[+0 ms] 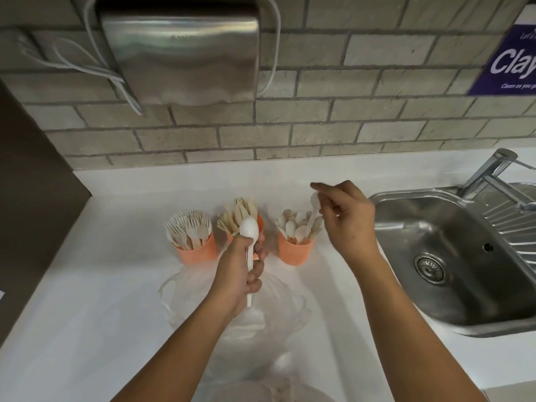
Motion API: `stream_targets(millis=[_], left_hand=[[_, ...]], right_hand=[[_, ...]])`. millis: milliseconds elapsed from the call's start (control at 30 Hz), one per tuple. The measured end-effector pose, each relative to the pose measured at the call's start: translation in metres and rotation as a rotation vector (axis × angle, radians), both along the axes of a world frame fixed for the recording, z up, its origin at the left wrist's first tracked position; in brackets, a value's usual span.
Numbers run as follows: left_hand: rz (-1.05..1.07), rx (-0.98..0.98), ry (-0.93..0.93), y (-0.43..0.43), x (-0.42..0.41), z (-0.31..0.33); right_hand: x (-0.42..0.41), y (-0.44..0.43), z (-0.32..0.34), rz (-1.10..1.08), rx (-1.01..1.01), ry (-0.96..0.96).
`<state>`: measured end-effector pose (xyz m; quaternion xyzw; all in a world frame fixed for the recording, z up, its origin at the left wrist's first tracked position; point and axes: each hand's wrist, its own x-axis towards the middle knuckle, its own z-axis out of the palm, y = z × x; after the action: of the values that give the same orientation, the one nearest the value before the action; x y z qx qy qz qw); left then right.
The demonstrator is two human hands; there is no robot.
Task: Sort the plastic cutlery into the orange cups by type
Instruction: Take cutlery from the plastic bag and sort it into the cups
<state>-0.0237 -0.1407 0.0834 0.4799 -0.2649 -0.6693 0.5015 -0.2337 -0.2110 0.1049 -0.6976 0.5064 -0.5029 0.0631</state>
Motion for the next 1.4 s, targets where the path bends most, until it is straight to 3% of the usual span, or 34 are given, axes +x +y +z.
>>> stream_targets(millis=[233,333,500,567,633,767,1000,1300,1400], left_hand=[[-0.015,-0.106,-0.172,0.004,-0.001,0.005],[-0.04,-0.182,-0.239,0.005,-0.001,0.007],[-0.052,-0.216,-0.27,0.005,-0.001,0.006],[-0.046,-0.226,-0.267,0.006,-0.002,0.006],[-0.048,-0.238,-0.279,0.006,-0.002,0.004],[-0.019,-0.236,-0.337,0.006,-0.002,0.001],[0.056,-0.197,-0.355,0.02,0.005,0.005],[0.121,-0.186,-0.421,0.041,-0.008,-0.004],[0.171,-0.16,-0.397,0.047,-0.017,-0.007]], right_hand=[[0.009,0.008,-0.038,-0.05,0.062,0.175],[0.007,0.006,-0.054,-0.091,-0.009,0.344],[0.012,0.009,-0.054,-0.169,0.049,0.513],[0.022,0.016,-0.037,-0.151,0.046,0.449],[0.035,0.022,-0.018,-0.056,0.061,0.261],[0.062,0.036,0.022,0.237,0.485,-0.119],[0.082,0.047,0.025,0.216,0.648,-0.349],[0.07,0.057,0.015,0.102,0.536,-0.156],[0.055,0.049,0.017,0.062,0.457,-0.182]])
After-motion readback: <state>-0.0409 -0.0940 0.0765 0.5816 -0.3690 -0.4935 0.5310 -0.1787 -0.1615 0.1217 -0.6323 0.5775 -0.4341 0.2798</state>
